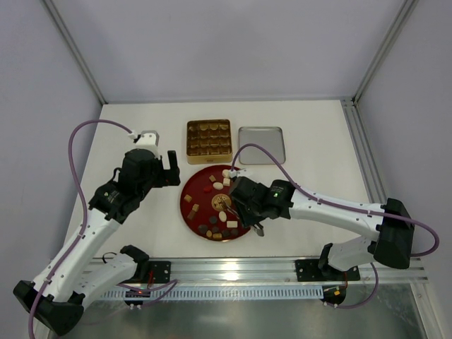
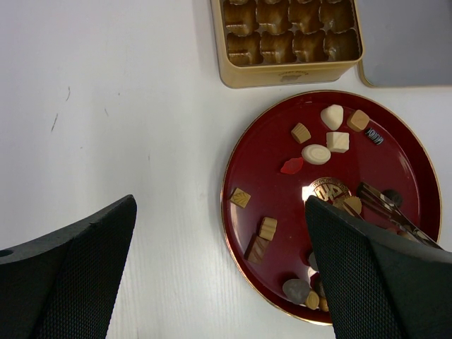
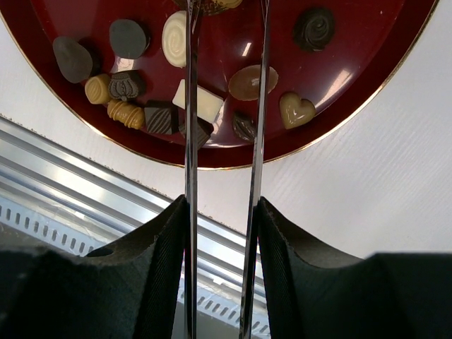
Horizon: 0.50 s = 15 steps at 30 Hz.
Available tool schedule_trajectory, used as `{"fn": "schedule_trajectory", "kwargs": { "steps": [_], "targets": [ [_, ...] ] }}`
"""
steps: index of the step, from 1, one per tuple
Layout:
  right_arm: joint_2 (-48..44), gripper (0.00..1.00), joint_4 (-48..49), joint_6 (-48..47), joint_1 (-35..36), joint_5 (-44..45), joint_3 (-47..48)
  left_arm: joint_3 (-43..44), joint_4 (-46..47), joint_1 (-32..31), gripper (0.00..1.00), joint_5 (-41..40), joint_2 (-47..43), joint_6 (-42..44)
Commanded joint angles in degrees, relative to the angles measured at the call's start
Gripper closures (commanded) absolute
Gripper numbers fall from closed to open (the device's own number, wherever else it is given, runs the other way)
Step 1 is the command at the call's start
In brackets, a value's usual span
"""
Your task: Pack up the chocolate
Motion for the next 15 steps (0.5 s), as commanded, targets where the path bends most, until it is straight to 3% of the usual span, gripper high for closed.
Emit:
{"fn": "schedule_trajectory", "kwargs": {
  "steps": [1, 6, 15],
  "targets": [
    [0.29, 0.55, 1.53, 0.11, 0.3, -0.11, 0.41, 0.0, 1.76, -0.03, 0.0, -0.36, -0.16, 0.6],
    [0.3, 0.66, 0.84, 0.02, 0.39, -0.02, 1.02, 0.08, 1.76, -0.12, 0.0, -0.28, 0.01, 0.51],
    [-0.23, 0.67, -1.27, -0.86, 0.39, 1.65, 4.88, 0.08, 1.76, -0.03, 0.0, -0.28, 0.01, 0.51]
  ]
}}
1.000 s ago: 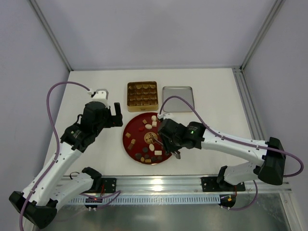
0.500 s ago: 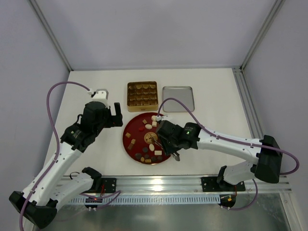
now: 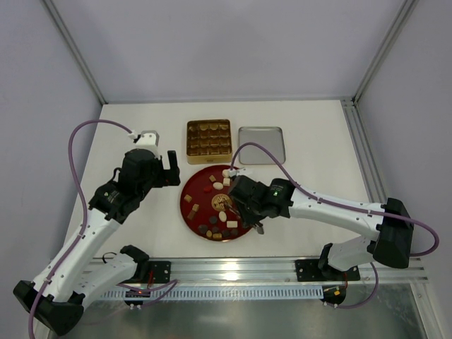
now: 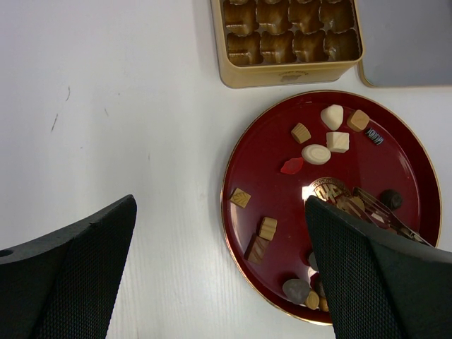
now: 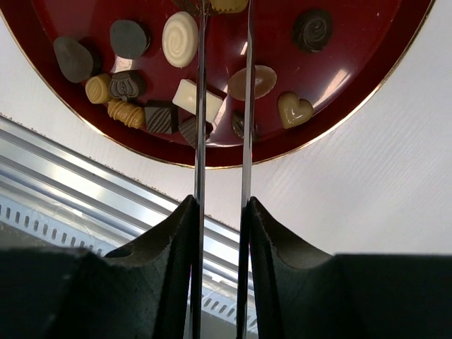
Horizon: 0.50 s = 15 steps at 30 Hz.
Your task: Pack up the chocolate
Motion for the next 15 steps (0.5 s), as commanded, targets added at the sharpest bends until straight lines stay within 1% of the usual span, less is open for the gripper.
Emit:
{"fn": "schedule_trajectory", "kwargs": {
  "steps": [1, 10, 15],
  "targets": [
    [-0.74, 0.68, -0.53, -0.88, 0.33, 2.39, 4.45, 0.0, 1.76, -0.01, 0.0, -0.28, 0.01, 0.6],
    [0.32, 0.68, -2.38, -2.55, 0.15, 4.51, 8.94, 0.0, 1.76, -0.01, 0.0, -0.45, -0.43, 0.51],
    [1.28, 0.68, -2.03, -4.57, -1.52, 4.42, 12.45, 0.08, 1.76, -0.01, 0.0, -0.45, -0.43, 0.42]
  ]
}}
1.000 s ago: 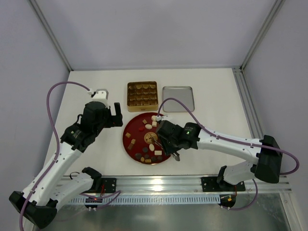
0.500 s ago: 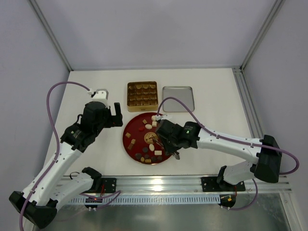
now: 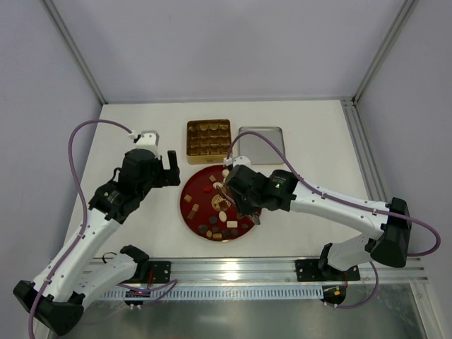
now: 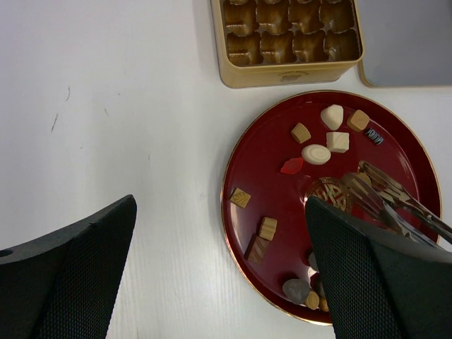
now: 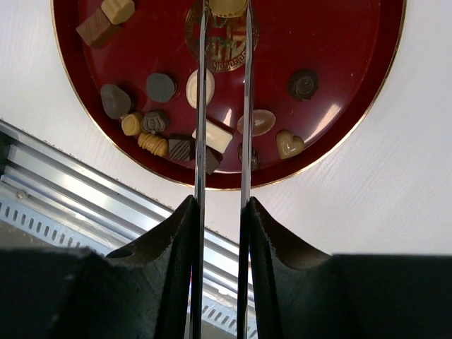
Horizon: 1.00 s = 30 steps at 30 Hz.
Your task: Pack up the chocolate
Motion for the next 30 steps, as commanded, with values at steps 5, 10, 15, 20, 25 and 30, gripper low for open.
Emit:
{"fn": "schedule_trajectory", "kwargs": {
  "steps": [5, 10, 15, 20, 25, 30],
  "targets": [
    [2.32, 0.68, 2.81, -5.57, -4.61, 1.07, 8.57, -0.09, 1.76, -0.1, 0.0, -0.54, -0.69, 0.34],
    [5.83, 0.68, 8.86, -9.0, -10.85, -2.08, 11.74, -0.09, 1.76, -0.01, 0.0, -0.54, -0.43, 0.34],
    [12.77, 0.68, 15.1, -11.81, -16.22, -3.5, 19.21, 0.08, 1.85, -0.01, 0.0, -0.72, -0.08, 0.42],
    [24.61, 0.68, 17.48, -14.71, -19.91, -3.4, 30.53, 0.0, 1.94, -0.01, 0.0, -1.24, 0.01, 0.42],
    [33.33, 0.68, 18.02, -15.16, -21.84, -4.38, 39.85, -0.09, 1.76, -0.01, 0.0, -1.68, 0.01, 0.51],
    [39.58, 0.68, 17.93, -15.33, -22.2, -4.99, 45.23, -0.18, 1.76, -0.01, 0.0, -1.77, -0.08, 0.51]
  ]
}}
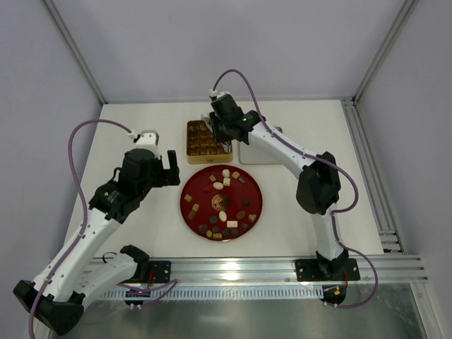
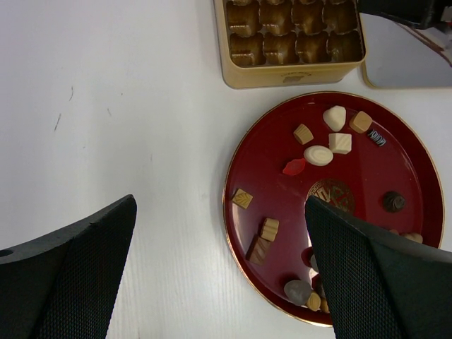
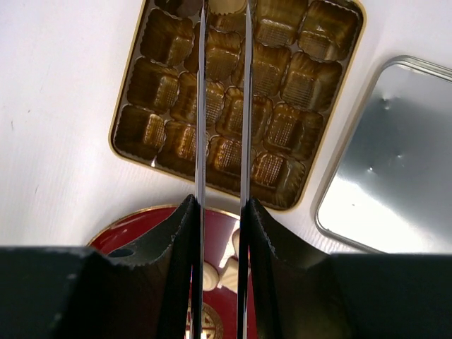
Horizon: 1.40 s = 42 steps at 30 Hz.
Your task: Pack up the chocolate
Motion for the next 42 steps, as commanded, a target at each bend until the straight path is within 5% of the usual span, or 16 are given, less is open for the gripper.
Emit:
{"fn": "schedule_trajectory", "kwargs": {
  "steps": [1, 32, 42],
  "targets": [
    [2.06, 0.68, 2.37, -1.19, 0.05, -0.77, 5.48, -0.09, 1.68, -0.01, 0.0, -1.31, -0.1, 0.51],
    [5.23, 0.55, 1.75, -1.19, -0.39, -0.77, 8.03, -0.09, 1.76, -0.01, 0.0, -1.31, 0.25, 0.69],
    [-7.14, 0.56, 0.17, -0.84, -0.3, -0.25, -0.46, 0.0, 1.85, -0.01, 0.0, -1.22, 0.08, 0.69]
  ]
}}
